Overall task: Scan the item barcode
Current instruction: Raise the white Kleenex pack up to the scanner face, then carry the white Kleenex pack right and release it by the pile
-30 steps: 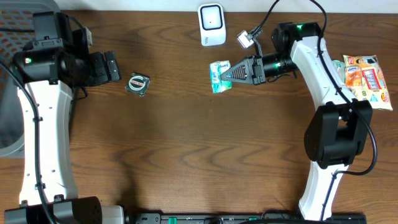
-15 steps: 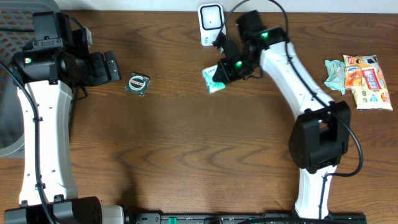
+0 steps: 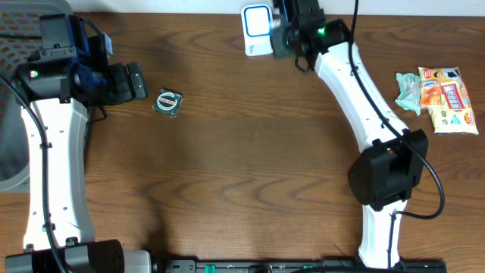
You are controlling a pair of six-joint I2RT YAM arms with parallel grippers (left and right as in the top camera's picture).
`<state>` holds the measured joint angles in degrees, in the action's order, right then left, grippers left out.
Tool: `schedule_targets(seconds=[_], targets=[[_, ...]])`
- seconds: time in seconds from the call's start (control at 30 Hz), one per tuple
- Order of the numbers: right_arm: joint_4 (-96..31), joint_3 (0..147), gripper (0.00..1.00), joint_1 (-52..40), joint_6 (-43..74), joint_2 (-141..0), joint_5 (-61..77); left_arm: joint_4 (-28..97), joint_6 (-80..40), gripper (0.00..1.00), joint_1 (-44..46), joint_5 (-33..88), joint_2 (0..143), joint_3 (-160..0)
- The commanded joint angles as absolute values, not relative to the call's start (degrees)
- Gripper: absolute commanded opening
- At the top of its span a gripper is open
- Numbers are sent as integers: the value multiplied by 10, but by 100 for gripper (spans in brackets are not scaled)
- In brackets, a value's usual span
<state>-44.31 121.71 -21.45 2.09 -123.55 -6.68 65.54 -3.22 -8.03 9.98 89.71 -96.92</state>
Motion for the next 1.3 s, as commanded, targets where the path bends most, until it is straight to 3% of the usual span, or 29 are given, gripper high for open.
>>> schedule_targets(seconds=[0.0, 0.17, 0.2, 0.37, 0.6, 0.9, 1.13, 1.27], targets=[[-382, 1239, 1, -216, -66, -1268, -123, 655, -37, 98, -81, 98, 899, -968], [-230, 1239, 1, -222, -181, -1302, -157, 655, -37, 98, -81, 98, 899, -968], [-192, 1239, 1, -228, -260, -1322, -150, 655, -37, 98, -81, 98, 899, -968], [-126, 1239, 1, -255, -489, -1388, -201, 655, -37, 98, -81, 98, 899, -968], [-99, 1239, 1, -271, -635, -1433, -244, 655, -37, 98, -81, 98, 899, -968], [-67, 1237, 1, -265, -633, -1432, -286, 655, -37, 98, -81, 98, 899, -968], [-105, 1237, 1, -219, -427, -1369, -331, 655, -37, 98, -81, 98, 899, -968], [-284, 1237, 1, -135, -284, -1299, -326, 655, -37, 98, -81, 98, 899, -968]])
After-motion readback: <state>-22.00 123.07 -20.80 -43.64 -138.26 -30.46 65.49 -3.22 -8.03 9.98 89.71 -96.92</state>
